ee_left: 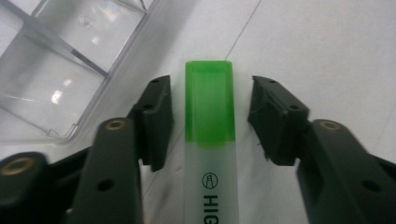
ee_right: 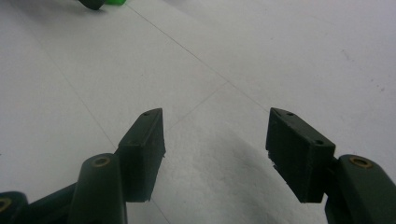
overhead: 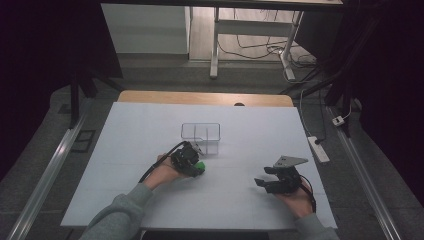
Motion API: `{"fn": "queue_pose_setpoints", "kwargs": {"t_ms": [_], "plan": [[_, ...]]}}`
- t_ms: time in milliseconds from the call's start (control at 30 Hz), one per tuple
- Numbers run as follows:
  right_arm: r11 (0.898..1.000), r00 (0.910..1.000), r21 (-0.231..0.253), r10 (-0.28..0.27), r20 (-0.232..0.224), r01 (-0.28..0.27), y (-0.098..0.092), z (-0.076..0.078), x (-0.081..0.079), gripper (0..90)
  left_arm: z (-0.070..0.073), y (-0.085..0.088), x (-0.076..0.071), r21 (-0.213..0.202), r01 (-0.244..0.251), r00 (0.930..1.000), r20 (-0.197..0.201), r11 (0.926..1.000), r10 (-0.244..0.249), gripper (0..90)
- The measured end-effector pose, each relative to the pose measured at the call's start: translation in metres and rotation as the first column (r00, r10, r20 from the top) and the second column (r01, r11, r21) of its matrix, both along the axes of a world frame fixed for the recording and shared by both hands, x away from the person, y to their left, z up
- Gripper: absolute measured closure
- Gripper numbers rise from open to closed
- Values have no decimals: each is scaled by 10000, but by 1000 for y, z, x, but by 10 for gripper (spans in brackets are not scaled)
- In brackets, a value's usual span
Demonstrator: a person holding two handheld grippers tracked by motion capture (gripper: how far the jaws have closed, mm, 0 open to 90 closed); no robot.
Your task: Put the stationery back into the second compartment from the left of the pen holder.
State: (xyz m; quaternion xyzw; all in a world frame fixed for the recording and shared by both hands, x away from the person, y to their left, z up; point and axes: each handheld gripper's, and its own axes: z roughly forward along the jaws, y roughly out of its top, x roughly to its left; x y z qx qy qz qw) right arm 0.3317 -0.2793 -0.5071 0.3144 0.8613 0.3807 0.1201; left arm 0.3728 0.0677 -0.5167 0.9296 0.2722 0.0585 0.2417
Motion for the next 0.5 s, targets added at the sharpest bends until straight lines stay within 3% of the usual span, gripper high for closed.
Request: {"fn": "queue_pose_setpoints", "kwargs": {"t_ms": [167,367,500], "plan": [[10000,10000,-16,-9,17,9,0,0,0,377,1,3,2,-29,-128,9999,-100,9999,128,658],[10000,10000,-3,-34,40,34,-1,1,0,378,2,-3,-2,400,-134,9997,188,9991,126,665],[10000,10000,-38,-66,32,66,-2,1,0,378,2,-3,-2,366,-100,9996,273,9993,90,666]]}}
